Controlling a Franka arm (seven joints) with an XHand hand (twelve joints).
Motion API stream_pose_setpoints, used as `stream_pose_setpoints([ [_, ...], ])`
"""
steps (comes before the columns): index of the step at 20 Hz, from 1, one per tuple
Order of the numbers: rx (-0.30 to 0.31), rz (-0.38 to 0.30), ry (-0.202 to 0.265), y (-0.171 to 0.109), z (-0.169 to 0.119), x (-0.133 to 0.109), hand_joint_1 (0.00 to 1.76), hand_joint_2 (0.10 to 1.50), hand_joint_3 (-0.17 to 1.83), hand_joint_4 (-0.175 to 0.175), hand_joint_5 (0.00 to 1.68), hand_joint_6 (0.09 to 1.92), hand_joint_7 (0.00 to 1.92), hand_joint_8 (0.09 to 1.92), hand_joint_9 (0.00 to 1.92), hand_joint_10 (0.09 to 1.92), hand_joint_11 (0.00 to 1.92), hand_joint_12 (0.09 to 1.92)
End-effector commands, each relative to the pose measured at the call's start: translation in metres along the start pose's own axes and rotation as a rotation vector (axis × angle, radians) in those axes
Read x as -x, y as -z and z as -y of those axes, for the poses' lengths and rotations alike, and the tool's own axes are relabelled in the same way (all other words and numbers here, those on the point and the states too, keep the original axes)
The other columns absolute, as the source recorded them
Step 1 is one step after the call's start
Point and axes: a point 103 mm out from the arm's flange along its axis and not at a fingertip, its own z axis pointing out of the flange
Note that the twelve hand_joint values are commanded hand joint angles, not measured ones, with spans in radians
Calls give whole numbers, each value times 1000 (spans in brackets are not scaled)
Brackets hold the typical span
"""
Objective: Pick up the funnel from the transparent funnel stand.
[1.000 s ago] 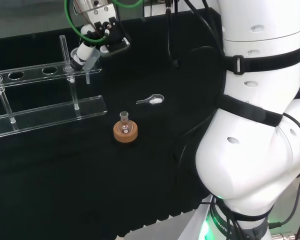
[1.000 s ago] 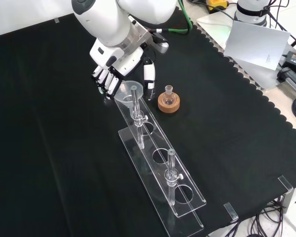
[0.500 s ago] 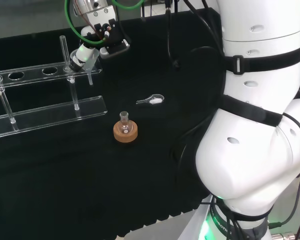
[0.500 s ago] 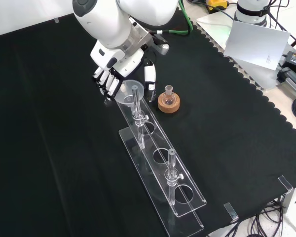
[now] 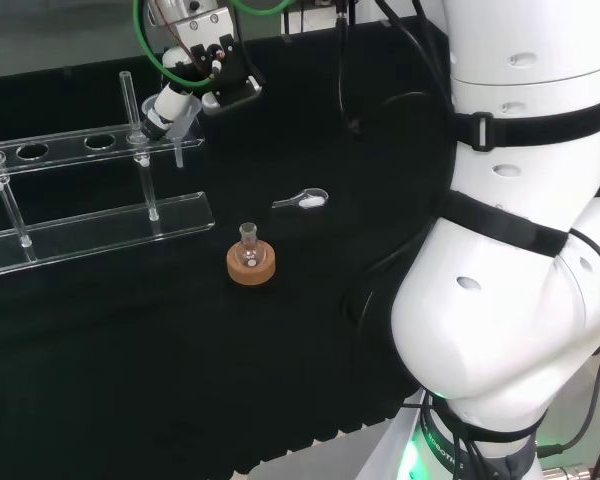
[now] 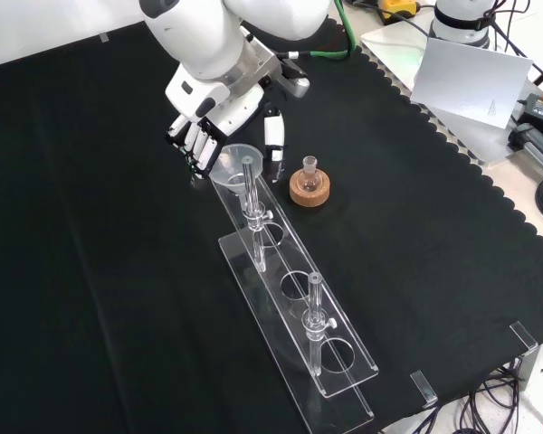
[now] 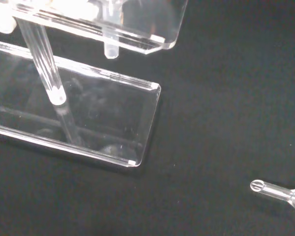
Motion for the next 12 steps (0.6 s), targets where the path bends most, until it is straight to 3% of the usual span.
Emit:
stream_pose_setpoints([
  [1, 27, 6, -13, 5, 1, 6, 632, 826, 75, 40, 642, 87, 782, 569, 571, 560, 0, 1513],
  [12, 69, 26, -31, 37, 12, 21, 663, 829, 96, 41, 676, 87, 818, 578, 614, 533, 0, 1535],
])
